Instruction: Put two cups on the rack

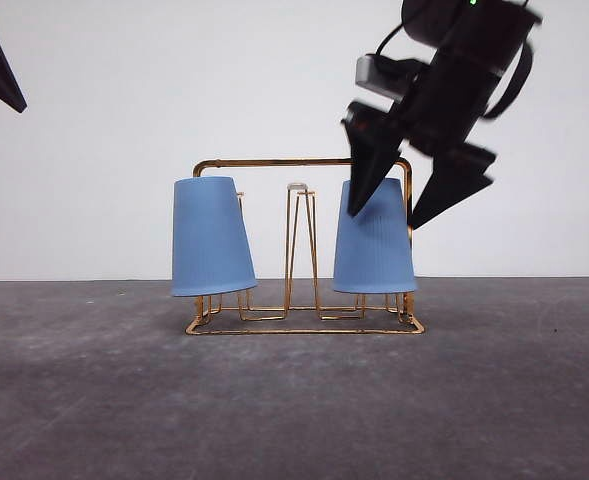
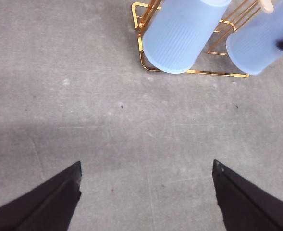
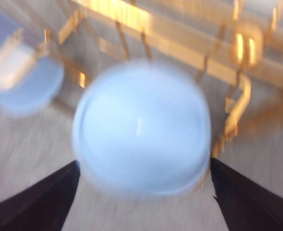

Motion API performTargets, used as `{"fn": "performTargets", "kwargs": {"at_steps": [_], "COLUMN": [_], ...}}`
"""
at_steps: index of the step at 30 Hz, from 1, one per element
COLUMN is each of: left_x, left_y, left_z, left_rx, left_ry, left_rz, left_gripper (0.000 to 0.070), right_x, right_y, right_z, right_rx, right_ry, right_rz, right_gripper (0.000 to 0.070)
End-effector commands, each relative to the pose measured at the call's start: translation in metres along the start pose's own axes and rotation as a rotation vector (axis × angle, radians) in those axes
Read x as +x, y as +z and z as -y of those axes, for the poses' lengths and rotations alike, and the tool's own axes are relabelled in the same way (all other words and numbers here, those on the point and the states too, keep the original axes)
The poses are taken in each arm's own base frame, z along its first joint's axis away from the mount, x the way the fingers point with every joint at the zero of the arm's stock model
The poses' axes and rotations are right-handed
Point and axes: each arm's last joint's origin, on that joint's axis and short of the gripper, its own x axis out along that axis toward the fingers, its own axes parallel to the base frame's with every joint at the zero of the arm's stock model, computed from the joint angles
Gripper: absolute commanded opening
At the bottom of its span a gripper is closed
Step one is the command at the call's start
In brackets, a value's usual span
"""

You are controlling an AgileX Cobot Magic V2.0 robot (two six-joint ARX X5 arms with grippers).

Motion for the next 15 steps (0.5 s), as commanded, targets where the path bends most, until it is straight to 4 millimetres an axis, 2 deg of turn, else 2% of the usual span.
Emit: {"fn": "performTargets", "kwargs": {"at_steps": [1, 5, 9, 15], "left_x": [-0.001, -0.001, -0.001, -0.001], "left_y": [0.003, 0.003, 0.002, 0.000], "left_z": [0.002, 0.002, 0.001, 0.000], "left_rx": [0.007, 0.024, 0.064, 0.097], "left_ry": [-0.004, 0.000, 0.014, 0.020], "left_rz": [0.010, 0.003, 0.005, -0.017], "left_gripper": [0.0510, 0.0510, 0.0510, 0.0510], "right_x": [-0.026, -0.055, -0.073, -0.088], "right_y": [0.006, -0.005, -0.023, -0.074], "right_z": [-0.007, -0.012, -0.015, -0.012], "right_rx": [0.002, -0.026, -0.033, -0.052], "right_ry": [0.002, 0.003, 0.001, 0.034], "right_rz": [-0.007, -0.069, -0.072, 0.099], "right_gripper": [0.0552, 0.0551, 0.0550, 0.0550]}}
